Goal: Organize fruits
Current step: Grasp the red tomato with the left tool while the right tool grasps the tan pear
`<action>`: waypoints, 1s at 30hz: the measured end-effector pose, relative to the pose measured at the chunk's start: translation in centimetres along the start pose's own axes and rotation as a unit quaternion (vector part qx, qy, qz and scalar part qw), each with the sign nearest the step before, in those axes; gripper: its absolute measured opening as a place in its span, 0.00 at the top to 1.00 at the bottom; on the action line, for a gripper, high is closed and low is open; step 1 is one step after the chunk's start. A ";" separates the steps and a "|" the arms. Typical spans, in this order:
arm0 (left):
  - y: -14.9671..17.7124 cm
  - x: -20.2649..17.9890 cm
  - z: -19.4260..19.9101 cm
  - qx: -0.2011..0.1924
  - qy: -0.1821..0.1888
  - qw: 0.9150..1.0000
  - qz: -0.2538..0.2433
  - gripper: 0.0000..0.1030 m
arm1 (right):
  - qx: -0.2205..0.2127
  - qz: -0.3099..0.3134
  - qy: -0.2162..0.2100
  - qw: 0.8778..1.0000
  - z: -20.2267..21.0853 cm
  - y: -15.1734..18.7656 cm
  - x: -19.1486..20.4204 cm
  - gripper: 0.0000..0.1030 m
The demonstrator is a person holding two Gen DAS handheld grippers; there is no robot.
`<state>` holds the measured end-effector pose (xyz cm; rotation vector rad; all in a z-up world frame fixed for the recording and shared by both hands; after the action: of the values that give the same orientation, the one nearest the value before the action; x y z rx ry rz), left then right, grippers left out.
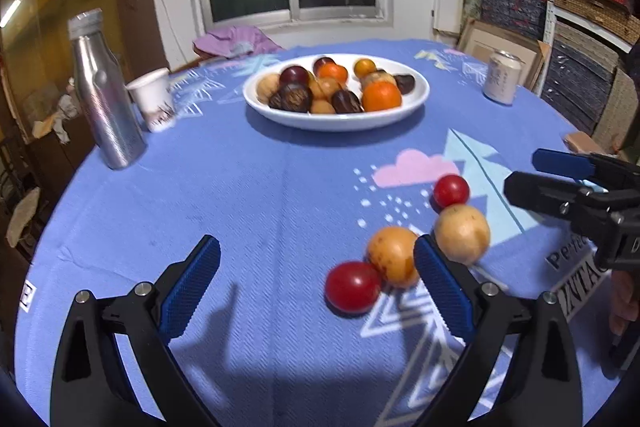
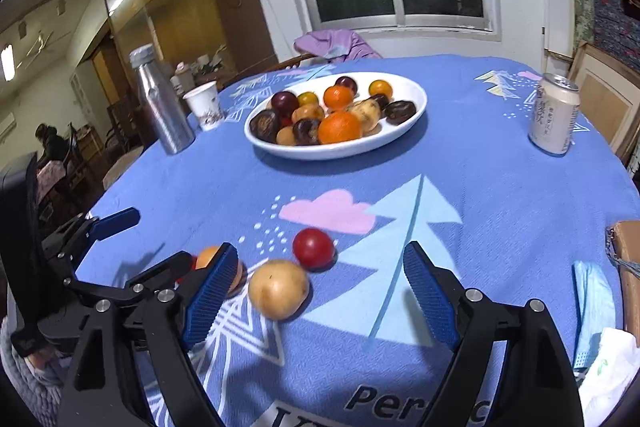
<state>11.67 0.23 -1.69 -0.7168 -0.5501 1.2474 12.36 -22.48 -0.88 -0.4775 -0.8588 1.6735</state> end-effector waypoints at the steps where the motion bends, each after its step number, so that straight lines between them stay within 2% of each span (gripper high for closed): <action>1: 0.2 0.0 -0.1 0.006 0.009 1.000 0.001 0.08 | 0.006 0.008 -0.001 1.000 -0.1 0.3 0.3 0.17; 6: 0.6 -0.5 -1.0 0.027 0.023 0.999 -0.010 0.08 | 0.018 0.044 0.001 0.999 -0.7 1.1 1.6 0.17; 8: 0.7 -1.0 -1.3 0.036 0.029 0.999 -0.021 0.17 | 0.019 0.052 0.002 0.998 -0.8 1.3 2.0 0.18; 9: 0.8 -1.2 -1.6 0.040 0.032 0.998 -0.025 0.17 | 0.020 0.056 0.003 0.998 -0.8 1.4 2.2 0.19; 11: 0.9 -1.3 -1.9 0.049 0.038 0.998 -0.027 0.24 | 0.022 0.061 0.004 0.998 -1.0 1.5 2.3 0.25; 15: 1.0 -1.2 -2.1 0.054 0.060 0.997 -0.020 0.30 | 0.025 0.058 0.002 0.998 -1.1 1.5 2.3 0.25; 20: 1.1 -1.0 -1.8 0.058 0.093 0.994 -0.017 0.48 | 0.031 0.045 0.001 0.999 -1.3 1.4 1.8 0.25; 25: 1.3 -1.0 -1.8 0.063 0.101 0.992 -0.028 0.48 | 0.038 0.048 -0.004 0.998 -1.5 1.5 1.9 0.25; 30: 2.0 -0.3 -1.1 0.068 0.103 0.992 -0.033 0.57 | 0.045 0.046 -0.005 0.998 -1.8 1.6 1.9 0.25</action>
<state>11.07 0.03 -3.92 -0.6975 -0.3144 1.1231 12.07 -20.33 -3.07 -0.4529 -0.7758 1.7914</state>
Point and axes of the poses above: each gripper's, at about its wrist camera, not at the fingertips, and z roughly against the way its jaws point, x to its left, y to its underside, the point moved 2 cm from there along -z, roughly the way its jaws point, and after that the axes turned 6 degrees about y, right-handed, at the moved point
